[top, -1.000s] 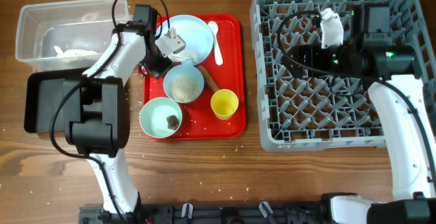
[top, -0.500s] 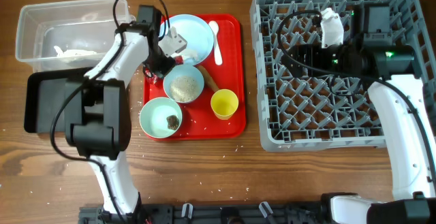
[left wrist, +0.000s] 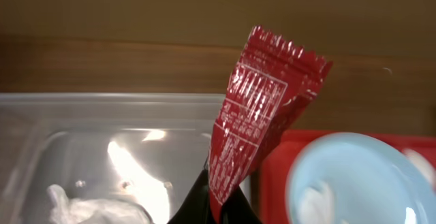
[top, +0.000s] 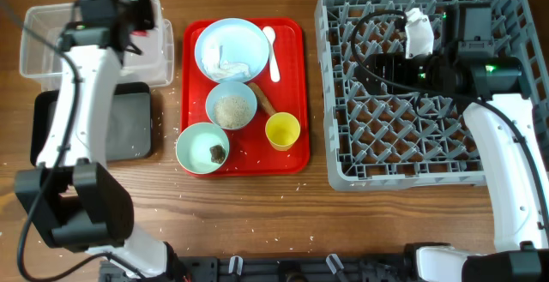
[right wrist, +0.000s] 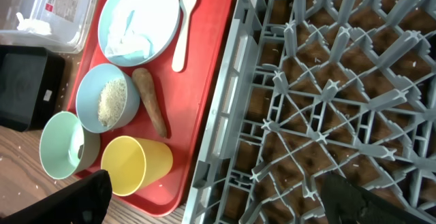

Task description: Sort waste into correct bins and load items into the dishwasher rack

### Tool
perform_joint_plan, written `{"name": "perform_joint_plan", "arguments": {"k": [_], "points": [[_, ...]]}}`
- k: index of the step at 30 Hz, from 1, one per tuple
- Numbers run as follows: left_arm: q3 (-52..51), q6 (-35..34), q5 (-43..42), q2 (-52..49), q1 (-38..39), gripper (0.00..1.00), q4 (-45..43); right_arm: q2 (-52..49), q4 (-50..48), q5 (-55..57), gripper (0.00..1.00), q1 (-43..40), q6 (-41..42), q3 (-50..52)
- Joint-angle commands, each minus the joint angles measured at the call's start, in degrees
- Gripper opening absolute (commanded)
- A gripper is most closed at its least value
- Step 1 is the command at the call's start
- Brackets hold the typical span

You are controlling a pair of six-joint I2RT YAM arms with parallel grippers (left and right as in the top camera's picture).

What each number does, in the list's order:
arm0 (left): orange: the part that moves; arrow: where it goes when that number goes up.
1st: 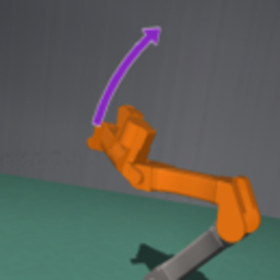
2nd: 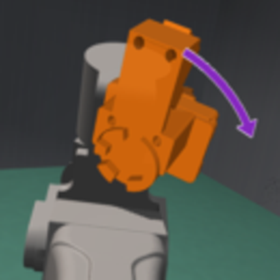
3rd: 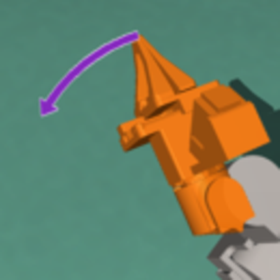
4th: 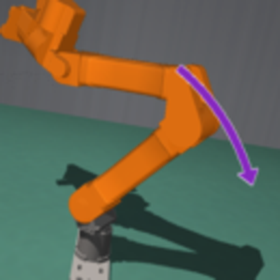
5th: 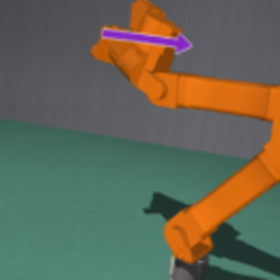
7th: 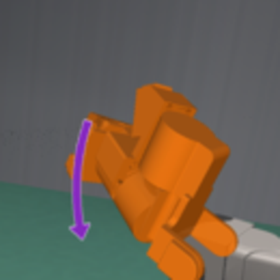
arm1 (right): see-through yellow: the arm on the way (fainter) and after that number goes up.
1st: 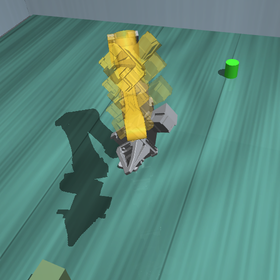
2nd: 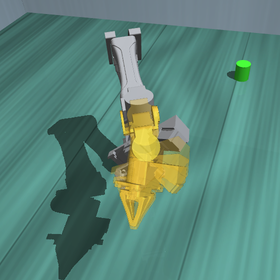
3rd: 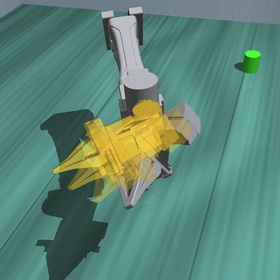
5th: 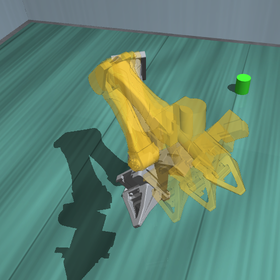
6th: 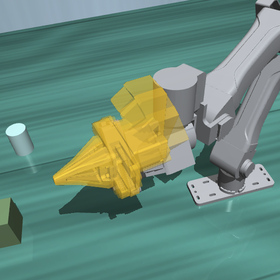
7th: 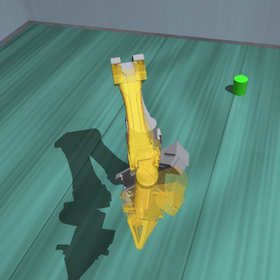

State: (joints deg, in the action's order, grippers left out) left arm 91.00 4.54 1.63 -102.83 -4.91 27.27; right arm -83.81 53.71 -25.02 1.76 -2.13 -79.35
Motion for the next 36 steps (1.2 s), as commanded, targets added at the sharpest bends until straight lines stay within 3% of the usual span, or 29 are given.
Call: {"name": "perform_joint_plan", "arguments": {"k": [1, 2, 3, 4, 7, 14, 19, 21, 24, 27, 36], "points": [[0.1, -4.0, 1.0, -6.1, -4.0, 0.1, -5.4, -0.9, -0.3, 0.5, 1.0, 0.0, 0.8, -0.8], [0.1, -3.9, 1.0, -7.6, -4.5, 0.15, -6.8, -0.9, -0.4, 0.5, 1.0, 0.0, 0.8, -0.8], [0.1, -4.0, 1.0, -9.2, -4.8, 0.28, -8.1, -0.9, -0.6, 0.5, 1.0, 0.0, 0.8, -0.8], [0.1, -4.0, 1.0, -10.9, -4.9, 0.49, -9.1, -0.9, -0.8, 0.5, 1.0, 0.0, 0.8, -0.8], [0.1, -4.0, 0.8, -14.2, -4.3, 1.0, -8.4, -0.9, -0.7, 0.5, 1.0, 0.0, 0.8, -0.8], [0.9, -4.2, 0.8, -8.2, 0.9, 1.0, -6.4, -0.9, -0.8, 0.5, 1.0, 0.0, 0.6, -0.8], [0.9, -4.2, 0.8, -3.6, 9.6, 1.0, -5.0, -0.9, -0.7, 0.5, 1.0, 0.0, 0.8, -0.8], [0.9, -5.5, 0.9, -5.5, 12.2, 1.0, -4.4, -0.9, -0.9, 0.5, 1.0, 0.0, 0.8, -0.8], [0.9, -17.0, 1.4, -12.4, 16.0, 0.99, -3.4, -0.9, -0.9, 0.5, 1.0, 0.0, 0.8, -0.8], [0.9, -22.5, 4.9, -16.9, 17.9, 0.95, -2.4, -0.9, -0.5, 0.5, 1.0, 0.0, 0.8, -0.8], [0.9, -23.0, 6.0, -25.4, 19.2, 0.89, -2.3, -0.9, -0.2, 0.5, 1.0, 0.0, 0.8, -0.8]]}}
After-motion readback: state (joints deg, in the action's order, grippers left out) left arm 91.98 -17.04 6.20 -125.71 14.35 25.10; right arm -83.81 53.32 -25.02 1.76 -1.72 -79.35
